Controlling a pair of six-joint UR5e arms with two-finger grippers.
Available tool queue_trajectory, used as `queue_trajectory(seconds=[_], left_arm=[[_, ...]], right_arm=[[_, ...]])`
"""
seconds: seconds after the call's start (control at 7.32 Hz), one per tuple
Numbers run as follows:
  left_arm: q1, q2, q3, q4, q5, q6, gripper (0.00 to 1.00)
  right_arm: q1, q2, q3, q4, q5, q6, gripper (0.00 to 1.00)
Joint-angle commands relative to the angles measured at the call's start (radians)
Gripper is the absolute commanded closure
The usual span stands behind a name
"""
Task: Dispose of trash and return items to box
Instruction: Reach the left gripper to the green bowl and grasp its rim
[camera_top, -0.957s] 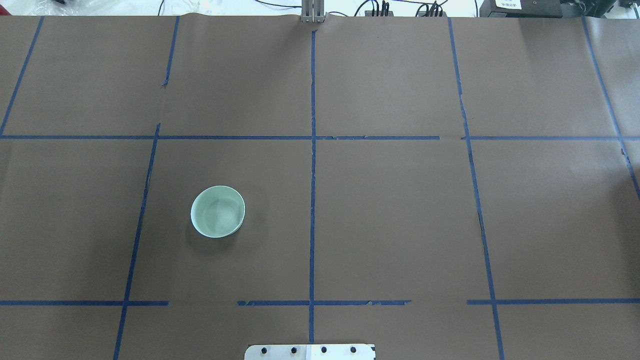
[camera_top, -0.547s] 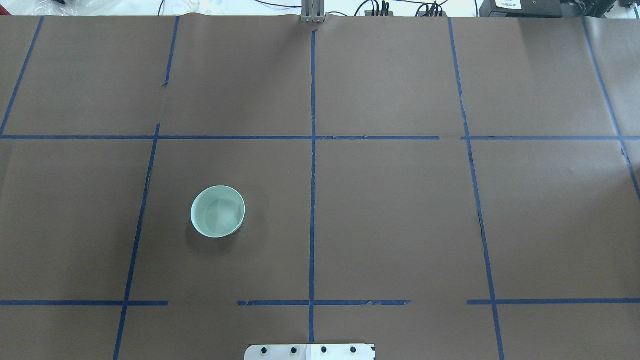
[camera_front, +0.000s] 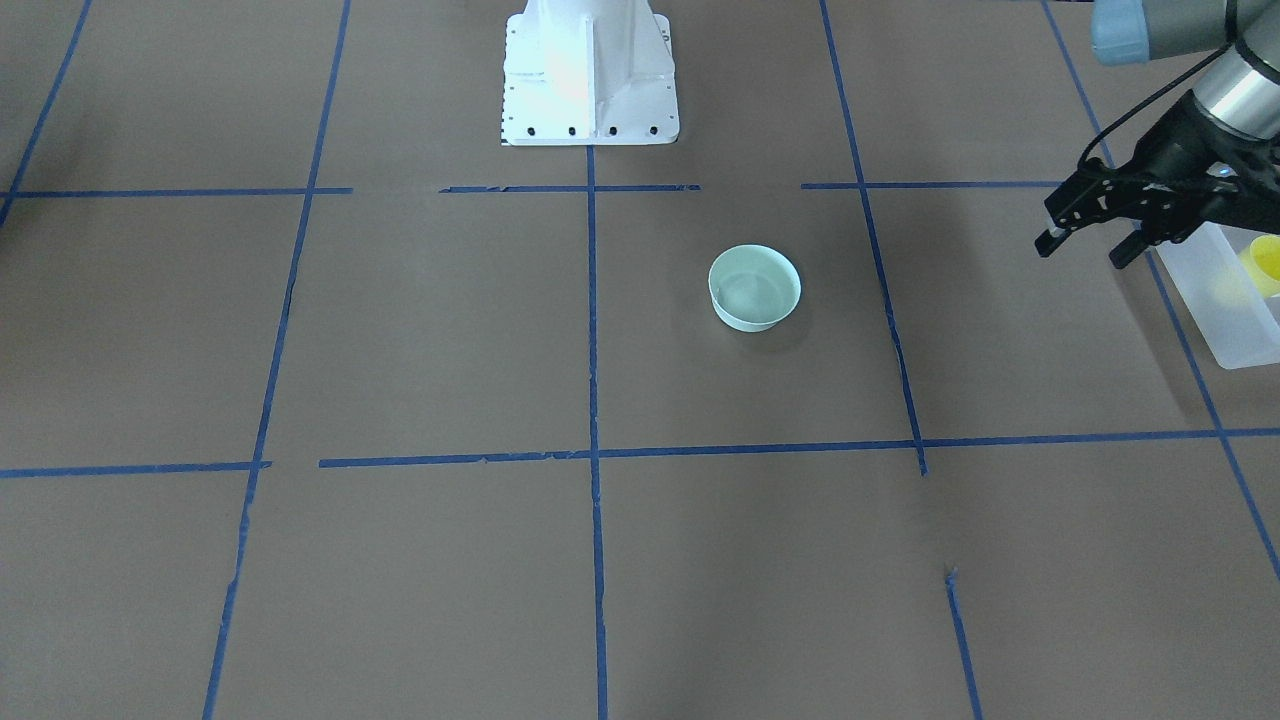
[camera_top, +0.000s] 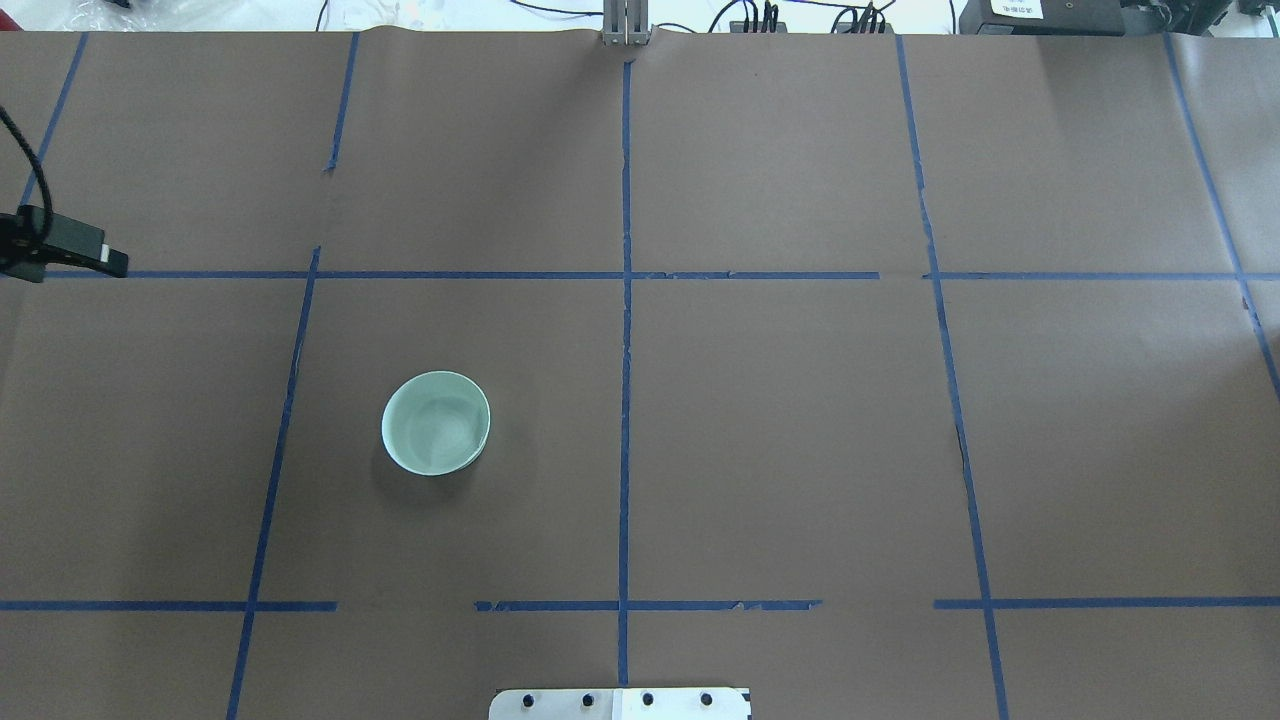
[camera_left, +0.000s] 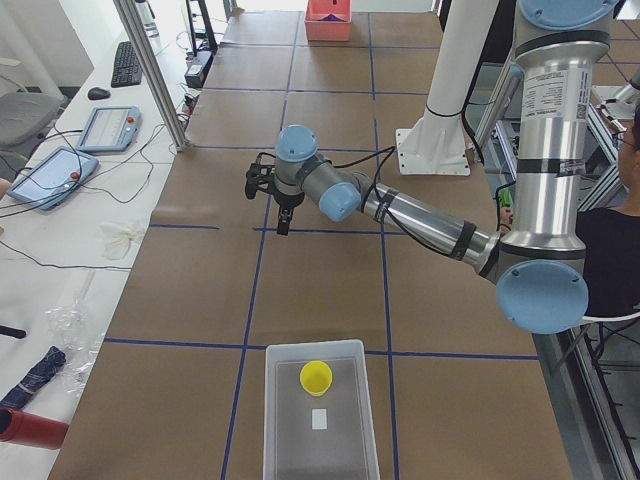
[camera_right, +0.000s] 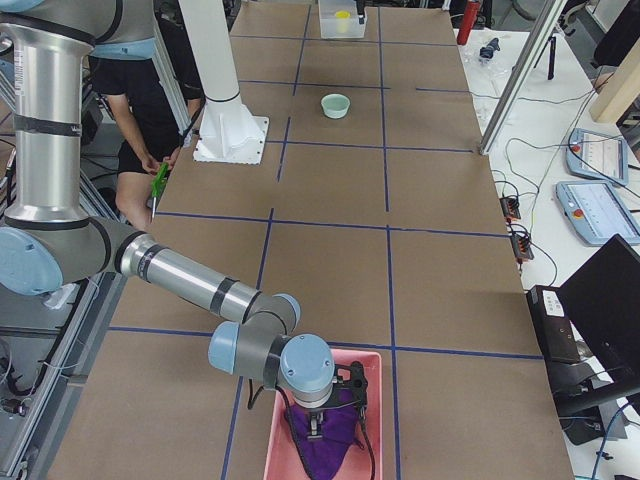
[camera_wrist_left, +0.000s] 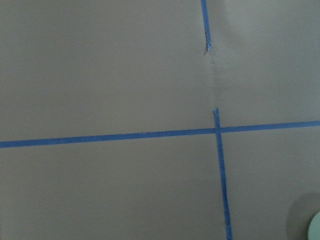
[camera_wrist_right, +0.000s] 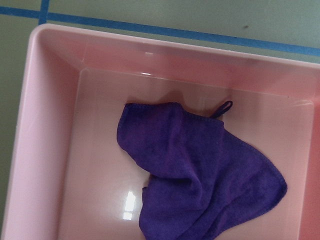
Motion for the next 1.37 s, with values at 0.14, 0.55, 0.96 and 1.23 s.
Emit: queue_trajectory(seconds=[0.14,0.55,0.96,1.23], left_arm=[[0.297,-0.112,0.0,0.001,0.203,-0.344,0.0],[0.444,-0.176,0.075,0.001,0.314,-0.493,0.0],[0.526,-0.245,0.205,0.0,0.375,-0.543,0.04],[0.538,-0.244,0.214,0.0,0.377,-0.543,0.46]], right_arm=[[-0.005,-0.001,0.044,0.005,0.073,0.092,0.0],[-0.118,0.0,0.217,-0.001,0.114,0.383,0.0],[-0.209,0.006,0.312,-0.001,0.141,0.545,0.0],[-0.224,0.008,0.318,0.001,0.141,0.571,0.0]])
